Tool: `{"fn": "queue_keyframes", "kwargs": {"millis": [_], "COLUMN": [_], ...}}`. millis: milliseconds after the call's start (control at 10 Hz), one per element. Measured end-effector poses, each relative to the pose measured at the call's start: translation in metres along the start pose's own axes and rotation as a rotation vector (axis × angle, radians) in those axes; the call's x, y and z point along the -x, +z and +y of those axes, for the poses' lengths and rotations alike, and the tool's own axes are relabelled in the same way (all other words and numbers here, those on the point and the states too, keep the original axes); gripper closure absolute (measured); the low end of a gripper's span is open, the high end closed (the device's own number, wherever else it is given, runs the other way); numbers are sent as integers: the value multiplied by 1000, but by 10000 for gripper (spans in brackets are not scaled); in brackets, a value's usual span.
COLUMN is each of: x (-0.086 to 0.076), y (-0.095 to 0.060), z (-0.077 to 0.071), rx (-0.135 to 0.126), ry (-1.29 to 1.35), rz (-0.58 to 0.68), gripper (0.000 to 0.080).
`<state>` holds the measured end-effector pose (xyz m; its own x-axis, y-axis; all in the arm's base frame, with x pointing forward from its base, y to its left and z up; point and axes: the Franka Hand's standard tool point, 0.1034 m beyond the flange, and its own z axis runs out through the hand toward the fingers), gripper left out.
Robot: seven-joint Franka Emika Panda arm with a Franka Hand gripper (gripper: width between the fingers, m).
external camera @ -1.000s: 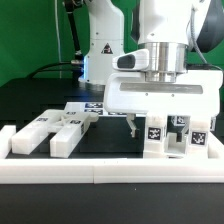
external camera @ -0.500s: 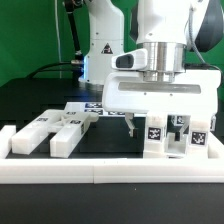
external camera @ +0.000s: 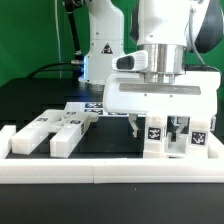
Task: Assemble chair
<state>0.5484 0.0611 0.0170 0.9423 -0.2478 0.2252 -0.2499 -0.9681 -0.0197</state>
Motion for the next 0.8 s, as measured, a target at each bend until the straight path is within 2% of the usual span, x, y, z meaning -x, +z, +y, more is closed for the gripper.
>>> {"fn": "queue_keyframes", "kwargs": {"millis": [100, 300, 400, 800], "x": [0, -4, -4, -7], "y": [0, -3, -3, -5], "z": [0, -1, -1, 2], "rx": [0, -4, -4, -2], "ry": [0, 0, 0, 2], "rz": [0, 13, 14, 1], "gripper": [396, 711, 764, 764]}}
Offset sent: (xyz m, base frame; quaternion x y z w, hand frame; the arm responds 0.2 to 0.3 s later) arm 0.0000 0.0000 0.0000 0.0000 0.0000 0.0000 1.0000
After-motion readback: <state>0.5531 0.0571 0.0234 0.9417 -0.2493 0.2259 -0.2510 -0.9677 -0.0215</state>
